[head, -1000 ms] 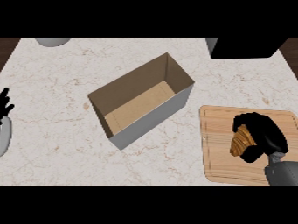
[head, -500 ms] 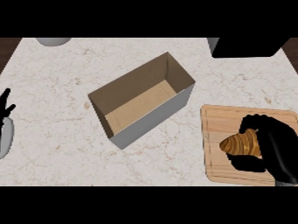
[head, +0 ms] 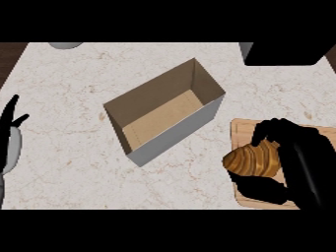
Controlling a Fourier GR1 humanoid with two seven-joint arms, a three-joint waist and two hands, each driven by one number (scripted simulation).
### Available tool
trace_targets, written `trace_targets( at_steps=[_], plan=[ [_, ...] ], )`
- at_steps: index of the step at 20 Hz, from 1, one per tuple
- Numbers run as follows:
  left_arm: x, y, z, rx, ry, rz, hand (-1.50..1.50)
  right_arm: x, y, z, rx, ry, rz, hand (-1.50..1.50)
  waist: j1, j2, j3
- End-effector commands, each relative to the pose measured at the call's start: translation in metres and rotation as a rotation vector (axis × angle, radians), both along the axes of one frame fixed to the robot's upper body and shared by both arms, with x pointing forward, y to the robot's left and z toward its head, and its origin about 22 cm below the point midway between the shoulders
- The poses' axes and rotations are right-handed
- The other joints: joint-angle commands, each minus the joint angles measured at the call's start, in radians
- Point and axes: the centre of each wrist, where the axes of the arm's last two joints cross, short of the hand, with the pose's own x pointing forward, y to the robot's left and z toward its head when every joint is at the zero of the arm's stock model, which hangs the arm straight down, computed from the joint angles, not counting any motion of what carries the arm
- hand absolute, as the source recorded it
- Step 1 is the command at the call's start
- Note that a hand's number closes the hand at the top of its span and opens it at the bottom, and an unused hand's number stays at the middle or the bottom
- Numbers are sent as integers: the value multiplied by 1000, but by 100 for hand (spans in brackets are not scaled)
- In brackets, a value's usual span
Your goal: Pick the croissant from the cutting board and place it in the cardboard box
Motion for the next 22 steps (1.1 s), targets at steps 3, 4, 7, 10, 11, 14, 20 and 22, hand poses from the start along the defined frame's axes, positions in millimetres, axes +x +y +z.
trace_targets(
  at_steps=[3,4,7,10,11,14,20,22],
  plan=[
    [4,4,-1,-17,-5,-19,0,30,56,30,150,31,81,150,14,7,-9],
    [6,11,7,-24,-1,-13,0,41,65,32,176,2,67,150,18,8,-9],
    [9,-10,-1,-10,1,-17,0,63,82,53,216,27,61,150,17,8,-9],
    [12,-6,0,-19,6,-28,0,92,95,55,279,49,21,150,21,9,-9],
    [8,-4,-19,-8,5,-16,0,97,102,52,294,86,35,150,21,11,-9],
    [-1,-6,-8,-19,-4,-39,0,120,112,34,344,107,12,150,29,9,-9],
    [8,-19,-10,-35,4,-44,0,173,130,23,368,144,-9,150,38,14,-9],
    [6,-3,-6,-15,-7,-32,0,178,138,2,345,154,-3,150,42,15,-9]
  ],
)
